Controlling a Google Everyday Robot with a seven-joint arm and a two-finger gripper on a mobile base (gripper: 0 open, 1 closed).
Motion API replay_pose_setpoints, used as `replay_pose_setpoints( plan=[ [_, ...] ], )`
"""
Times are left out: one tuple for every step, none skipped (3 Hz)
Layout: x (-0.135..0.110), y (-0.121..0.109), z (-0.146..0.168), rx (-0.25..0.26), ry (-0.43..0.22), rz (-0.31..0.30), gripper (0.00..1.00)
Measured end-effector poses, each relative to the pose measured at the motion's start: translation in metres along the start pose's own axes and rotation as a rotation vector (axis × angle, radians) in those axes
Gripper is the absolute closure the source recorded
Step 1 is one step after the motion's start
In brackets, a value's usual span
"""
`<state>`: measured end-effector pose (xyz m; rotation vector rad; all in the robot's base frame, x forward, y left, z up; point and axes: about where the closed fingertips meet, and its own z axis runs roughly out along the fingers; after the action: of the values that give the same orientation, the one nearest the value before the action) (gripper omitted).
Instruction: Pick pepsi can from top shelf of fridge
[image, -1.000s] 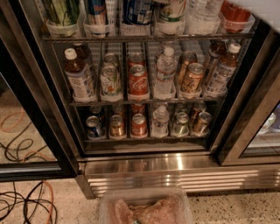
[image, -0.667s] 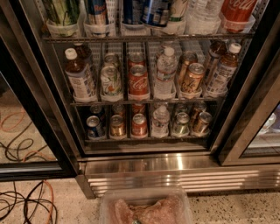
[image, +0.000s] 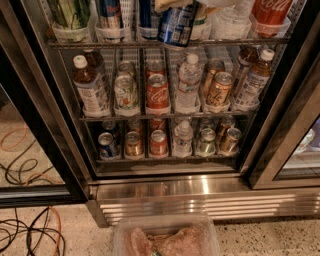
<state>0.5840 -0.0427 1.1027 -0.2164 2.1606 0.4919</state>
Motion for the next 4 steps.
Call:
replay_pose_setpoints(
  plan=[
    [0.035,0.012,-0.006,-0.029,0.07,0.062,1.0],
    [0.07,0.029,-0.013,-0.099,0.165,0.129,1.0],
    [0.072,0.034,-0.015,-0.117,0.17,0.143,1.0],
    [0.087,0.045,-0.021,-0.149,0.212,0.164,1.0]
  ],
)
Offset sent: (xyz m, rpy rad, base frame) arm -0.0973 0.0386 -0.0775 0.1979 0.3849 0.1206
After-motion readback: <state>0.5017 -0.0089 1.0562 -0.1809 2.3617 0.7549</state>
